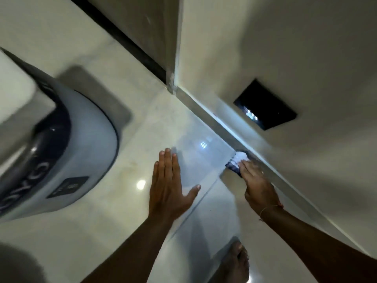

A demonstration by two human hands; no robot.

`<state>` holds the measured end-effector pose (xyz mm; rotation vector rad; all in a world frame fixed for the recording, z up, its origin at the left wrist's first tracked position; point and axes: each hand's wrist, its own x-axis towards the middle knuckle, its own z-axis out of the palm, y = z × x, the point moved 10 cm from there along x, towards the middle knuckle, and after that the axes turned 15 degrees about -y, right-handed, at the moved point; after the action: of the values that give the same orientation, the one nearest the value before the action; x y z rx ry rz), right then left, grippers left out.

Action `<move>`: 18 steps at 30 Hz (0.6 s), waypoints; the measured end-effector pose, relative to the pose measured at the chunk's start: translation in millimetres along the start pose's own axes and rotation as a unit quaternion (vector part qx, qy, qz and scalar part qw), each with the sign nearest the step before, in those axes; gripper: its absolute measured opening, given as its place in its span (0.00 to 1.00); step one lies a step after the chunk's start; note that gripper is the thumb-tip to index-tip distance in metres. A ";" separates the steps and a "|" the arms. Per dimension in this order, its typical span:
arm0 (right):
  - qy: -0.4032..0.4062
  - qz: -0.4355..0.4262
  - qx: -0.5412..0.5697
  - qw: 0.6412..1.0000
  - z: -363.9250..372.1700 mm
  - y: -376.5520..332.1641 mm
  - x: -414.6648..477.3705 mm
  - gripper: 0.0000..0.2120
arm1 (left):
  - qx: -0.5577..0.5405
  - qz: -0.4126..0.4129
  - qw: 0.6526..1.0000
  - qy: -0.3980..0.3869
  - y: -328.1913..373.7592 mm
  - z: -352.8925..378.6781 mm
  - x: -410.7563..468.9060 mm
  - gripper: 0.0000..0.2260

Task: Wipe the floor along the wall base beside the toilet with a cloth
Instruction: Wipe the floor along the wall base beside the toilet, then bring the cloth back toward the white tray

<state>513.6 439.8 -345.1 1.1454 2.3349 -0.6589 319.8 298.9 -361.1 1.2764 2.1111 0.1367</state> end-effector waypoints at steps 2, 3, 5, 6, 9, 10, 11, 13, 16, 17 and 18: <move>0.004 -0.012 0.011 1.000 -32.5 -28.0 -6.3 0.38 | -0.012 0.020 1.000 0.005 9.4 -37.1 -25.8 0.46; 0.009 -0.018 0.016 1.000 -52.3 -44.3 -10.3 0.38 | -0.022 0.026 0.999 0.012 12.9 -59.1 -38.6 0.44; 0.025 -0.029 0.017 0.999 -92.9 -75.3 -19.7 0.39 | -0.038 0.038 0.998 0.032 21.4 -102.6 -61.3 0.41; 0.030 -0.039 0.016 0.999 -115.1 -94.9 -24.3 0.39 | -0.044 0.034 0.997 0.045 22.5 -128.5 -72.6 0.40; 0.043 -0.092 0.018 0.995 -176.0 -161.9 -39.8 0.35 | -0.063 -0.004 0.994 0.088 12.7 -207.5 -106.3 0.36; 0.051 -0.110 0.008 0.993 -191.6 -184.1 -43.6 0.33 | -0.072 -0.016 0.992 0.101 6.0 -227.3 -116.1 0.35; 0.062 -0.127 -0.002 0.990 -209.1 -211.5 -46.2 0.32 | -0.083 -0.029 0.990 0.114 -5.9 -250.2 -127.4 0.35; 0.077 -0.161 -0.014 0.984 -237.2 -268.6 -47.3 0.32 | -0.095 -0.051 0.983 0.149 -34.5 -296.8 -149.8 0.34; 0.068 -0.249 -0.024 0.966 -260.6 -384.7 -41.9 0.31 | -0.131 -0.115 0.965 0.196 -112.9 -361.6 -185.7 0.33; 0.075 -0.271 -0.024 0.959 -260.4 -409.1 -39.1 0.30 | -0.127 -0.137 0.963 0.196 -132.1 -367.9 -189.6 0.33; 0.076 -0.287 -0.022 0.955 -258.9 -434.7 -34.5 0.29 | -0.122 -0.158 0.961 0.192 -151.8 -373.1 -194.4 0.33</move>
<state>130.7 338.5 -28.3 0.4961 2.8226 -0.7232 48.1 148.9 -39.2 0.8000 2.5023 0.5233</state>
